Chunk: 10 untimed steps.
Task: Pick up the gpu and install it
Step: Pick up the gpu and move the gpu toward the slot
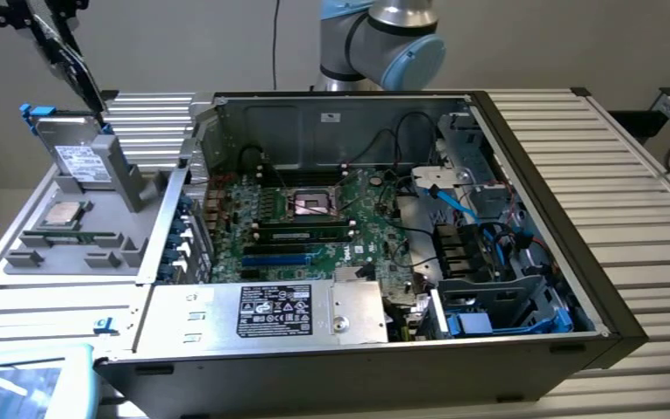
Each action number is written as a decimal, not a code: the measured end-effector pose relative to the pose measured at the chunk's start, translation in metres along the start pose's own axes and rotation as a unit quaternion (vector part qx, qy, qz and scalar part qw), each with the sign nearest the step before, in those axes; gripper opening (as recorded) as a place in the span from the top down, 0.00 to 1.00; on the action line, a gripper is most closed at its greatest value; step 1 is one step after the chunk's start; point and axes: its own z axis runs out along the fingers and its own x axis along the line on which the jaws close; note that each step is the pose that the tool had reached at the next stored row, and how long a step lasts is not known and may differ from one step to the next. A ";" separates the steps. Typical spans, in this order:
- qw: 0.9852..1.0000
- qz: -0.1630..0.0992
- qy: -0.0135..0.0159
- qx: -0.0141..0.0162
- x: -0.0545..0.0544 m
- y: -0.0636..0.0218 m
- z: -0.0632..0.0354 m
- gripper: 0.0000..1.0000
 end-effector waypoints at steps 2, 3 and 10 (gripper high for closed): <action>1.000 -0.017 0.001 0.000 0.000 0.0000 0.0000 0.73; 1.000 -0.026 0.001 0.000 0.000 0.0000 0.0000 0.73; 0.996 -0.087 0.005 0.000 0.000 0.0000 0.0000 0.73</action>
